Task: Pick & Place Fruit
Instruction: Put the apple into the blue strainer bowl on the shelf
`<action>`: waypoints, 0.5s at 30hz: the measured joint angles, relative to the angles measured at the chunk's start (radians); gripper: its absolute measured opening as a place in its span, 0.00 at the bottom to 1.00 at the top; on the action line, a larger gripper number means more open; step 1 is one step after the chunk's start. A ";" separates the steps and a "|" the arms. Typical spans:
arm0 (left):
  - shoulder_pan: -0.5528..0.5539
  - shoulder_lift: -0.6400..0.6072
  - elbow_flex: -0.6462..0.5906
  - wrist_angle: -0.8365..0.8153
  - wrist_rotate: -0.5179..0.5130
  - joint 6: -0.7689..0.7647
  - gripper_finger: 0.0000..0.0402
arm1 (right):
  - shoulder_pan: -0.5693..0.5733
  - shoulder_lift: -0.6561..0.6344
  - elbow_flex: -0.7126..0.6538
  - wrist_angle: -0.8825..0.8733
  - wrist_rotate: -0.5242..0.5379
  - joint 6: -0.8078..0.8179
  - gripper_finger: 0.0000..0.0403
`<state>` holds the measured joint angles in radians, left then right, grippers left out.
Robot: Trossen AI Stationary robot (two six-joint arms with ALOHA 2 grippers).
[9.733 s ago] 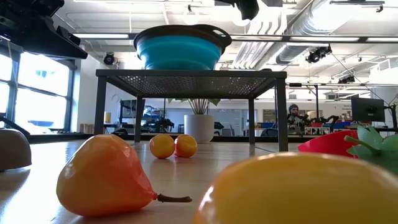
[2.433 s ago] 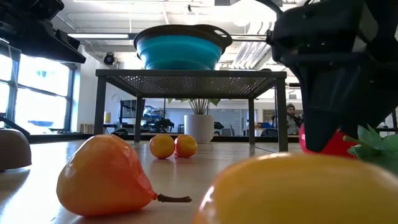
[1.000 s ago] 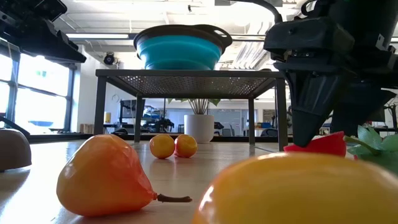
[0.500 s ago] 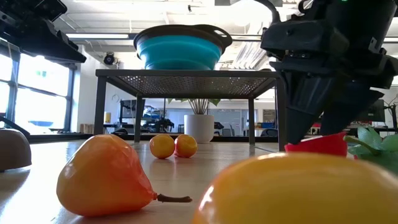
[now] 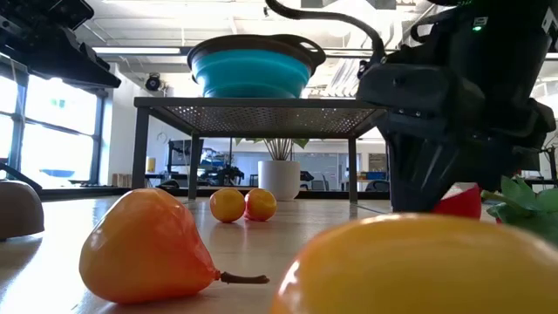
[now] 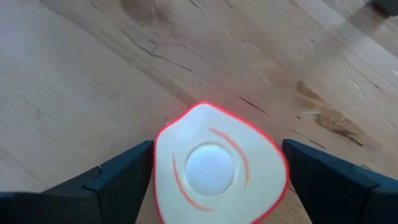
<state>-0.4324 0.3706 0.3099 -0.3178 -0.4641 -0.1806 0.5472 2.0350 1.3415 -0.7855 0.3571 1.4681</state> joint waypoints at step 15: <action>0.000 0.000 0.000 -0.004 -0.001 0.026 0.05 | 0.000 0.000 0.000 -0.011 -0.001 0.000 0.67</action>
<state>-0.4324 0.3707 0.3099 -0.3216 -0.4652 -0.1543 0.5472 2.0350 1.3415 -0.7963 0.3565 1.4676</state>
